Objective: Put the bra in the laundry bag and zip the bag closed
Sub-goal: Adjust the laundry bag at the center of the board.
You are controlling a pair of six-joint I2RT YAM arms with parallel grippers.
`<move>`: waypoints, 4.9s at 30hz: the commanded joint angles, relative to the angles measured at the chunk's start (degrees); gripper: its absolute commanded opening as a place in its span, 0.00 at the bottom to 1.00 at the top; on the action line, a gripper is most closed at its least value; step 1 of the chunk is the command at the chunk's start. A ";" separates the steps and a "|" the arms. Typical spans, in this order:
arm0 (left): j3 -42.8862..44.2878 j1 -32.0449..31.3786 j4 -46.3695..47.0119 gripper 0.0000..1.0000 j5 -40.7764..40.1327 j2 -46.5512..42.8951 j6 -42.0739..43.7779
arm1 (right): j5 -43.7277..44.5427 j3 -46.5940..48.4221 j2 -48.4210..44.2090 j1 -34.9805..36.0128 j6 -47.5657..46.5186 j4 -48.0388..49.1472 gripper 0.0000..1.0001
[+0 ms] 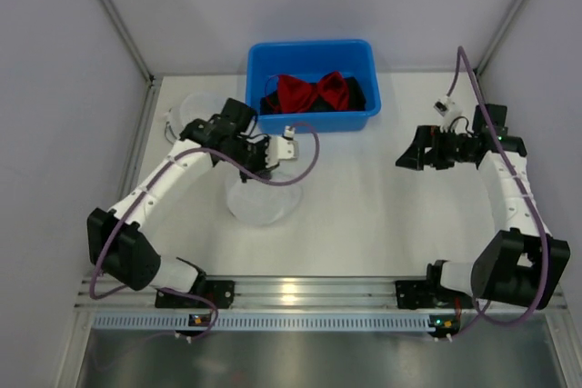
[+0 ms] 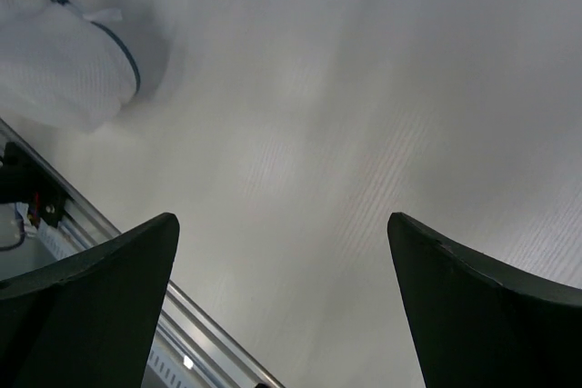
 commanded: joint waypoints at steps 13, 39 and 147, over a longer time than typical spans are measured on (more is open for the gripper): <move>-1.18 -43.02 55.10 0.00 -40.01 7.60 2.38 | -10.22 3.89 5.75 -16.20 -6.50 -8.29 0.99; -42.75 -67.20 89.06 0.29 -56.99 1.19 10.86 | -11.54 -0.15 8.30 -14.19 -11.60 -9.88 0.99; -17.80 -18.15 58.03 0.72 -9.80 3.72 -84.95 | 8.69 5.30 8.19 4.54 1.40 9.81 0.57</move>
